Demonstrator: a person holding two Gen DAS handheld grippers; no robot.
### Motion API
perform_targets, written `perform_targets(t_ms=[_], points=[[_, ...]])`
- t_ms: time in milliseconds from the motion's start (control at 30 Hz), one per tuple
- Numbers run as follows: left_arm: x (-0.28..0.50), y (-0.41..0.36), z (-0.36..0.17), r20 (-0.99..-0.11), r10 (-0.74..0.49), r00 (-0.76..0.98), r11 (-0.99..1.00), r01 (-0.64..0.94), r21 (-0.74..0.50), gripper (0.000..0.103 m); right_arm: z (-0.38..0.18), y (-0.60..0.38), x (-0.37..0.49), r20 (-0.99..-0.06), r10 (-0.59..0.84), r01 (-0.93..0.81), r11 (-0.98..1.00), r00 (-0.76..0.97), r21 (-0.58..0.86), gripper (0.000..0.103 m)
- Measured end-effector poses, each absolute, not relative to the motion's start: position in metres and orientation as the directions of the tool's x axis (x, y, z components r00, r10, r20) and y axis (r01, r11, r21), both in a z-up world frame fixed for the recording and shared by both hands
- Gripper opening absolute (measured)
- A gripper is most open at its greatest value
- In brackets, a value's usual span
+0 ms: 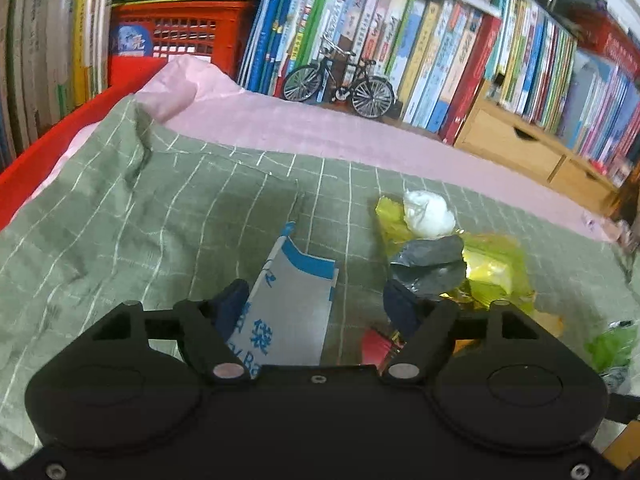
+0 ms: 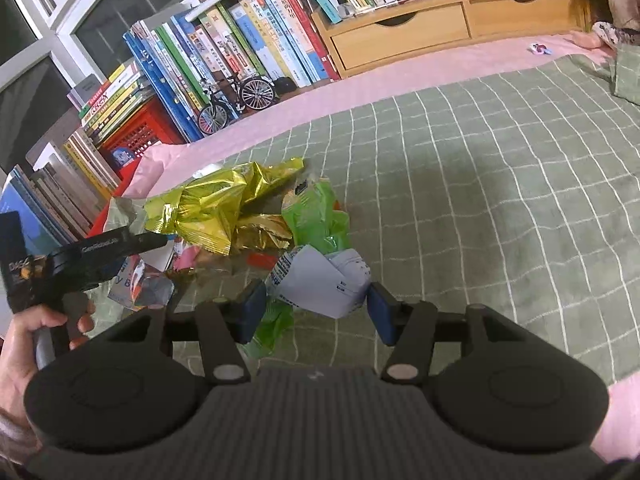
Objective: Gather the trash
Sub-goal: 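Lift the tube pack and the green wrapper off the bed with both grippers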
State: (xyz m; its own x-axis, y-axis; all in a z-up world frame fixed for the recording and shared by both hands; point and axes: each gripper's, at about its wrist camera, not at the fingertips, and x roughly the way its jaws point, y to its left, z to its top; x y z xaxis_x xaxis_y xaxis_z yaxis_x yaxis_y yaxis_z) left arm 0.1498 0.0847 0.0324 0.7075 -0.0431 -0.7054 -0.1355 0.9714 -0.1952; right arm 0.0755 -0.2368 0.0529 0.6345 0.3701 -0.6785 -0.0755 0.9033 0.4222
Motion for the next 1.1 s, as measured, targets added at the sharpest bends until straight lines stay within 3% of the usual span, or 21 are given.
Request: perform_targets(t_ms=[100,267,433,500,567,600,733,1100], points=[[0.155,0.078,0.032,-0.701,0.039,0.712,0.982,-0.157,-0.104,0.073,0.053,-0.236,0.075,-0.683,0.361,-0.075,0.908,0.635,0.411,0.059],[0.157,0.069,0.036,-0.677,0.126,0.725,0.991,-0.126,0.049,0.082,0.051,-0.237,0.076,-0.686,0.359,-0.07,0.909,0.633,0.411,0.059],[0.157,0.062,0.032,-0.719,0.073,0.691,0.997,-0.034,0.07,0.083,0.048,-0.235,0.077,-0.691,0.358,-0.064,0.909,0.628,0.413,0.059],[0.16,0.061,0.027,-0.728,0.09,0.68,0.996,-0.04,0.086,0.076,0.047,-0.234,0.078,-0.693,0.359,-0.064,0.908,0.626,0.413,0.059],[0.162,0.063,0.023,-0.744,0.087,0.662,0.996,-0.063,0.06,0.053,0.048,-0.233,0.077,-0.692,0.361,-0.068,0.908,0.625,0.413,0.059],[0.161,0.067,0.022,-0.745,0.07,0.663,0.997,-0.078,0.023,0.053,0.048,-0.232,0.076,-0.691,0.362,-0.071,0.909,0.626,0.411,0.059],[0.154,0.077,0.034,-0.721,0.03,0.692,0.993,-0.104,-0.058,0.032,0.053,-0.234,0.074,-0.682,0.356,-0.076,0.911,0.638,0.405,0.059],[0.134,0.079,0.079,-0.653,0.005,0.757,0.986,-0.113,-0.124,0.023,0.074,-0.241,0.062,-0.649,0.361,-0.073,0.902,0.67,0.425,0.058]])
